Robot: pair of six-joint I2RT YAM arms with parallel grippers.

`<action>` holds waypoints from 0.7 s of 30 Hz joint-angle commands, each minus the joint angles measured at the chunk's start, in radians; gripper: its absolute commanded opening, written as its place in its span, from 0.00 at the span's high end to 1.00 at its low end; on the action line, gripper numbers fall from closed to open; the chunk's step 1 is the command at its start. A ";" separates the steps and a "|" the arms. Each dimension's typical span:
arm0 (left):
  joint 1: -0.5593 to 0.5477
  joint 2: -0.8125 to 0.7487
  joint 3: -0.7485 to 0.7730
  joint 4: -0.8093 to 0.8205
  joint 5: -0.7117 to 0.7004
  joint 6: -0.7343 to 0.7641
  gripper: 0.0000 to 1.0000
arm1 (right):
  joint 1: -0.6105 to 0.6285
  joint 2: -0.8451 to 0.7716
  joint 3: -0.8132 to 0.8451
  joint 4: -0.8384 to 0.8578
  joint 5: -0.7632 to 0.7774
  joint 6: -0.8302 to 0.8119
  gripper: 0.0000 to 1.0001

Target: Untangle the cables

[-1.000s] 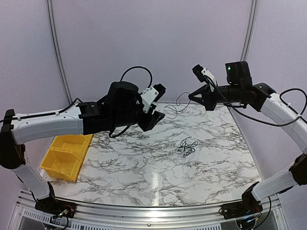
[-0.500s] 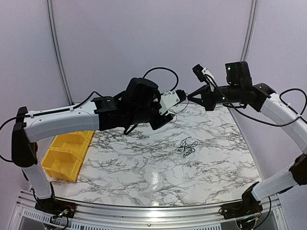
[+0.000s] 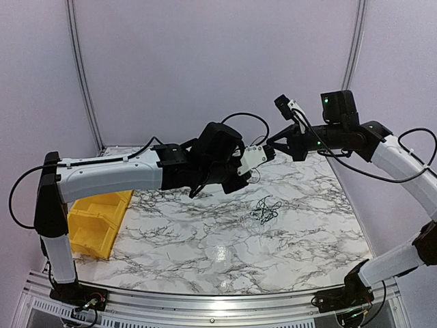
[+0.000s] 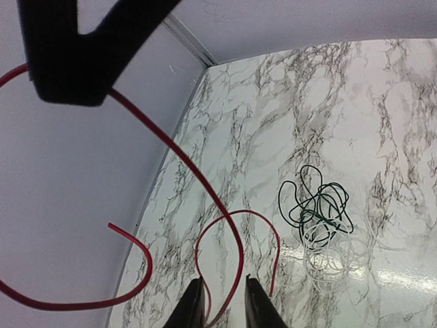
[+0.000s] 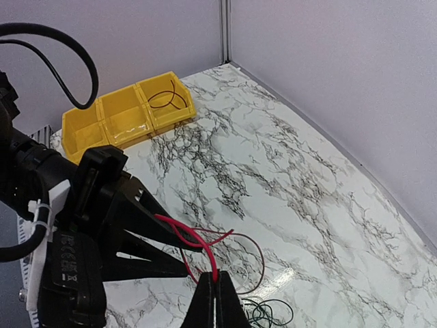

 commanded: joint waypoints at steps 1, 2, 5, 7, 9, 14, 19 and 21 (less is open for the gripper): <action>-0.006 0.010 0.034 -0.020 -0.019 0.013 0.83 | 0.004 -0.037 -0.003 0.024 -0.003 0.012 1.00; -0.006 0.009 0.033 -0.020 -0.023 0.017 0.87 | 0.004 -0.040 -0.006 0.024 -0.002 0.013 1.00; -0.006 0.006 0.026 -0.020 -0.034 0.025 0.93 | 0.004 -0.043 -0.010 0.028 -0.001 0.015 1.00; -0.006 0.000 0.019 -0.020 -0.036 0.025 0.96 | 0.004 -0.043 -0.012 0.027 -0.002 0.016 1.00; -0.006 -0.008 0.010 -0.020 -0.033 0.018 1.00 | 0.003 -0.041 -0.013 0.026 -0.004 0.017 1.00; -0.004 -0.049 -0.032 -0.020 -0.038 -0.037 1.00 | -0.018 -0.045 0.002 0.007 0.010 0.022 0.54; 0.017 -0.145 -0.125 -0.022 -0.032 -0.181 1.00 | -0.117 -0.064 -0.007 -0.018 0.030 0.009 0.36; 0.033 -0.204 -0.160 -0.037 -0.022 -0.257 1.00 | -0.155 -0.078 -0.035 -0.030 0.043 -0.011 0.36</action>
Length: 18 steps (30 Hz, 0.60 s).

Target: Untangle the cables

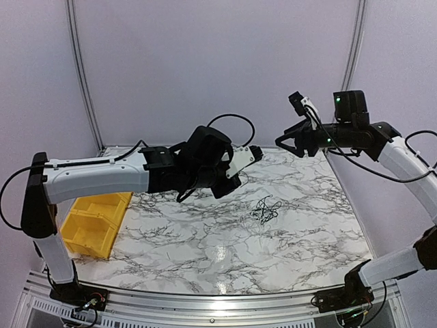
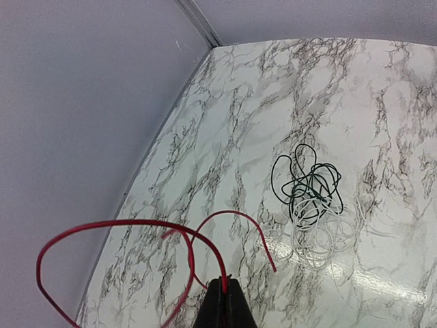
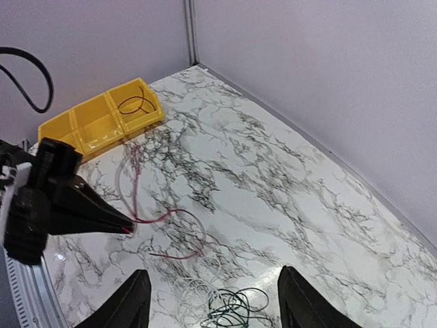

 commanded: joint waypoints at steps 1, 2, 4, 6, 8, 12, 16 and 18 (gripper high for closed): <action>0.038 -0.151 -0.067 -0.031 0.009 -0.202 1.00 | -0.081 -0.053 -0.039 -0.029 0.043 -0.039 0.36; 0.053 -0.179 -0.087 -0.037 0.017 -0.246 1.00 | -0.090 -0.063 -0.059 -0.035 0.051 -0.057 0.36; 0.094 -0.237 -0.132 -0.044 0.024 -0.339 1.00 | -0.098 -0.083 -0.095 -0.043 0.072 -0.079 0.36; 0.150 -0.296 -0.178 -0.054 0.043 -0.422 1.00 | -0.100 -0.101 -0.124 -0.048 0.082 -0.087 0.36; 0.213 -0.354 -0.230 -0.054 0.057 -0.501 1.00 | -0.100 -0.118 -0.149 -0.044 0.080 -0.085 0.36; 0.349 -0.449 -0.306 -0.059 0.058 -0.588 1.00 | -0.100 -0.137 -0.176 -0.041 0.073 -0.083 0.36; 0.469 -0.470 -0.313 -0.139 0.021 -0.616 1.00 | -0.100 -0.144 -0.177 -0.045 0.077 -0.091 0.36; 0.527 -0.458 -0.301 -0.195 -0.008 -0.629 1.00 | -0.100 -0.148 -0.180 -0.045 0.080 -0.092 0.36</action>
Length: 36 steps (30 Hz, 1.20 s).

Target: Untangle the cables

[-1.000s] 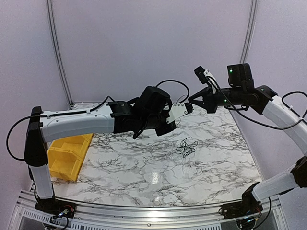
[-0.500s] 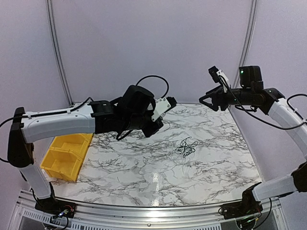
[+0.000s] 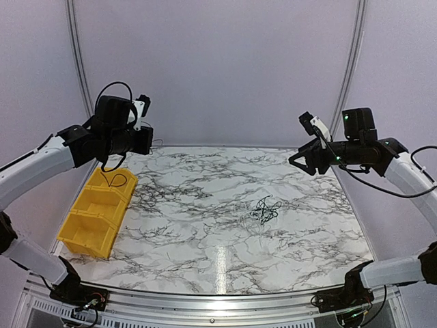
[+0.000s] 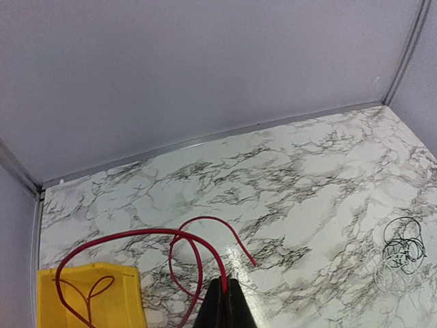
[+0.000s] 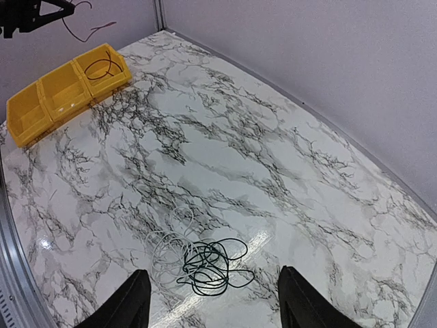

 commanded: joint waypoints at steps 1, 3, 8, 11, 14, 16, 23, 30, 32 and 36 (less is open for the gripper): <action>0.111 0.007 0.011 -0.146 -0.052 -0.075 1.00 | -0.004 -0.029 -0.001 -0.003 0.016 -0.012 0.36; 0.162 0.021 0.016 -0.185 -0.076 -0.071 1.00 | -0.004 -0.033 -0.007 -0.004 0.018 -0.012 0.36; 0.273 0.061 0.017 -0.233 -0.101 -0.067 1.00 | -0.004 -0.049 -0.030 -0.006 0.022 -0.016 0.36; 0.323 0.091 0.020 -0.253 -0.097 -0.078 1.00 | -0.004 -0.054 -0.040 -0.008 0.026 -0.018 0.36; 0.363 0.126 0.021 -0.273 -0.118 -0.080 1.00 | -0.004 -0.058 -0.050 -0.006 0.031 -0.019 0.36; 0.387 0.146 0.018 -0.279 -0.123 -0.089 1.00 | -0.005 -0.062 -0.055 -0.005 0.032 -0.019 0.36; 0.453 0.230 0.011 -0.282 -0.073 -0.131 1.00 | -0.007 -0.088 -0.084 -0.003 0.047 -0.026 0.36; 0.486 0.350 0.040 -0.279 -0.019 -0.128 1.00 | -0.013 -0.107 -0.098 -0.010 0.048 -0.022 0.36; 0.493 0.373 0.048 -0.278 0.005 -0.127 1.00 | -0.015 -0.110 -0.100 -0.013 0.050 -0.022 0.36; 0.496 0.407 0.045 -0.261 0.047 -0.129 1.00 | -0.020 -0.117 -0.105 -0.018 0.050 -0.019 0.36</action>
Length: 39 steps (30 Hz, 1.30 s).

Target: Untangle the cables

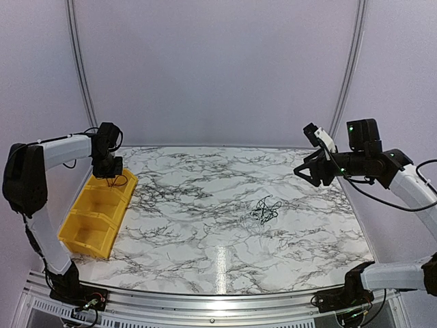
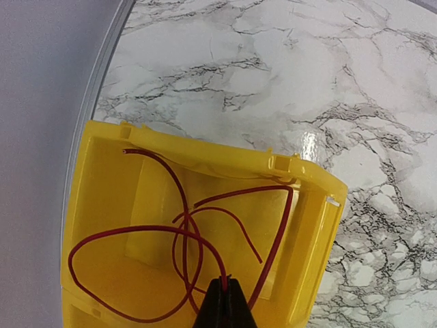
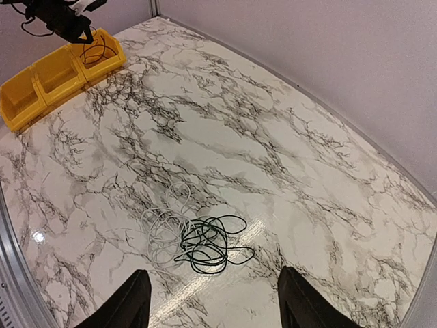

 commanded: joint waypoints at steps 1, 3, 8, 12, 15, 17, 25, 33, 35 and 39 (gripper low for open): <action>0.014 0.032 0.025 -0.005 0.071 -0.011 1.00 | -0.013 -0.023 -0.002 -0.005 0.011 0.000 0.36; 0.023 0.052 0.022 -0.003 0.101 -0.013 1.00 | -0.014 -0.023 -0.002 -0.009 0.011 -0.001 0.36; 0.035 0.061 0.004 0.003 0.128 -0.031 0.89 | -0.014 -0.022 -0.001 -0.013 0.014 -0.005 0.36; 0.038 0.053 0.002 0.003 0.120 -0.030 0.75 | -0.015 -0.018 -0.001 -0.011 0.011 -0.007 0.36; 0.038 0.027 0.005 0.001 0.100 -0.021 0.70 | -0.014 -0.013 0.001 -0.011 0.008 -0.009 0.36; 0.038 -0.003 0.005 -0.012 0.086 -0.019 0.68 | -0.014 -0.011 0.002 -0.011 0.006 -0.011 0.36; 0.031 -0.243 0.009 -0.030 0.090 -0.009 0.64 | -0.015 0.013 0.017 -0.036 -0.032 -0.098 0.36; -0.171 -0.408 -0.035 0.175 0.272 0.098 0.60 | -0.008 0.165 0.105 -0.185 -0.168 -0.424 0.51; -0.276 -0.402 -0.034 0.207 0.275 0.114 0.58 | -0.001 0.241 0.135 -0.221 -0.147 -0.508 0.52; -0.397 -0.346 -0.036 0.287 0.374 -0.053 0.54 | 0.037 0.369 0.177 -0.248 -0.037 -0.652 0.57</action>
